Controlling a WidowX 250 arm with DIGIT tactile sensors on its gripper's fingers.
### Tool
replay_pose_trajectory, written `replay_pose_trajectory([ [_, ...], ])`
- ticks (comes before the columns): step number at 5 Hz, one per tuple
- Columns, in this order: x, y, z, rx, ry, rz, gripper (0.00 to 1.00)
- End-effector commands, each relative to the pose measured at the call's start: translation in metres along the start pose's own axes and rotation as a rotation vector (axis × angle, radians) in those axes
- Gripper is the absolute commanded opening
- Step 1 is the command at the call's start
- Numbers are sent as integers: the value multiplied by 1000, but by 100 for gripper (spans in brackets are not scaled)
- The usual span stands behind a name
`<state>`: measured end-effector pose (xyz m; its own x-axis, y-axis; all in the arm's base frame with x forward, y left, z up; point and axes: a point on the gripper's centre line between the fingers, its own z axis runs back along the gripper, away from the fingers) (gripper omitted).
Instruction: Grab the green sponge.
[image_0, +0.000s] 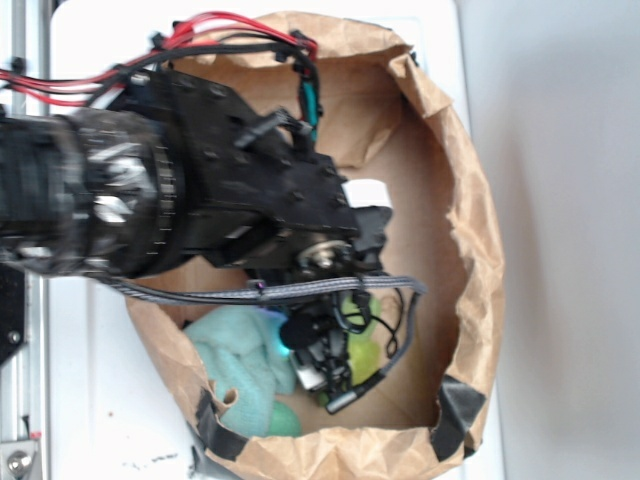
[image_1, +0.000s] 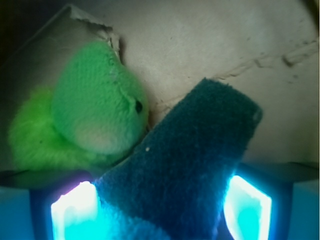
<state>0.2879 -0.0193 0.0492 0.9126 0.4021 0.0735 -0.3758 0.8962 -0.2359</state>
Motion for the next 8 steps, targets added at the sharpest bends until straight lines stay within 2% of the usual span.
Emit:
replay_pose_trajectory([
  [1,16,-1,-4,66,-46,-17,0],
  [3,13,6,17,38,-55,-1,0],
  [4,15,8,39,1,-36,22,0],
  [5,12,10,66,-64,-23,29,0],
  [6,8,8,92,-137,-67,27,0],
  [7,8,5,107,-170,-117,27,0],
  [8,8,2,115,-153,-166,18,0],
])
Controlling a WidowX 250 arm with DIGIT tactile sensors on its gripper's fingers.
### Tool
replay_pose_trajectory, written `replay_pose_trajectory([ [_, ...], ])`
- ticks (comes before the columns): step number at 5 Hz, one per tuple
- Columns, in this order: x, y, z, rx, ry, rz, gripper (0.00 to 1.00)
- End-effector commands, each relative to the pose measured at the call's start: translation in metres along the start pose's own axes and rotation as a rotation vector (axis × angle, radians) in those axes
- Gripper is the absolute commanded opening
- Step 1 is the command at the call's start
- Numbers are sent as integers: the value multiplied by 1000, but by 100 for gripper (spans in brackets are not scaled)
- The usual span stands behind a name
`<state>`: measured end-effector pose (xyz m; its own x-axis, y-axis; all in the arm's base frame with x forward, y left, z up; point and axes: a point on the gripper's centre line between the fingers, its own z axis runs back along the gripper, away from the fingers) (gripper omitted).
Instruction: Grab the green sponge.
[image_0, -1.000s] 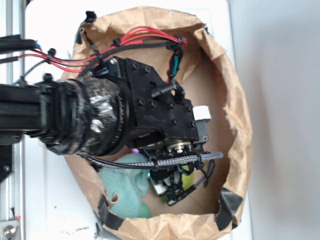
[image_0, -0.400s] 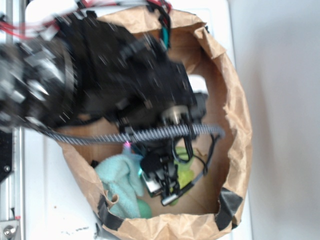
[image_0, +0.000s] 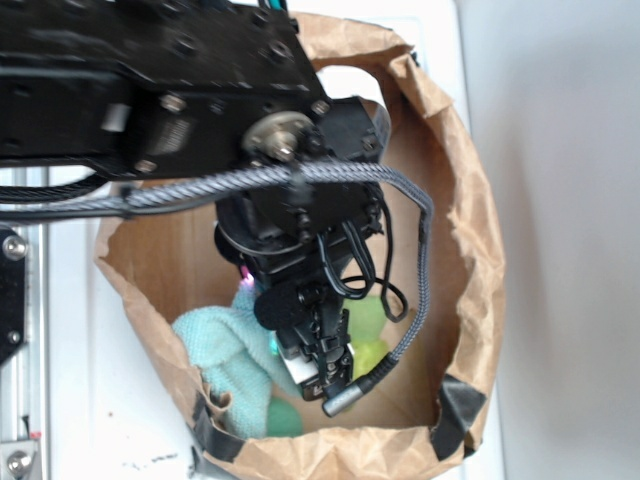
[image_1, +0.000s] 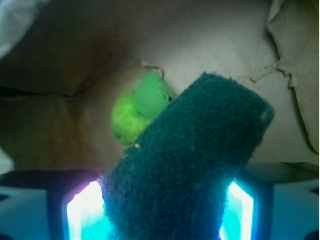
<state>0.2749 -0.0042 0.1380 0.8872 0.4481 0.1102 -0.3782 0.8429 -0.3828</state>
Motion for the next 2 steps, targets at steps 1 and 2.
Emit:
replay_pose_trajectory([
  [1,11,-2,23,21,-64,-65,35],
  [2,8,-1,24,33,-100,-74,0],
])
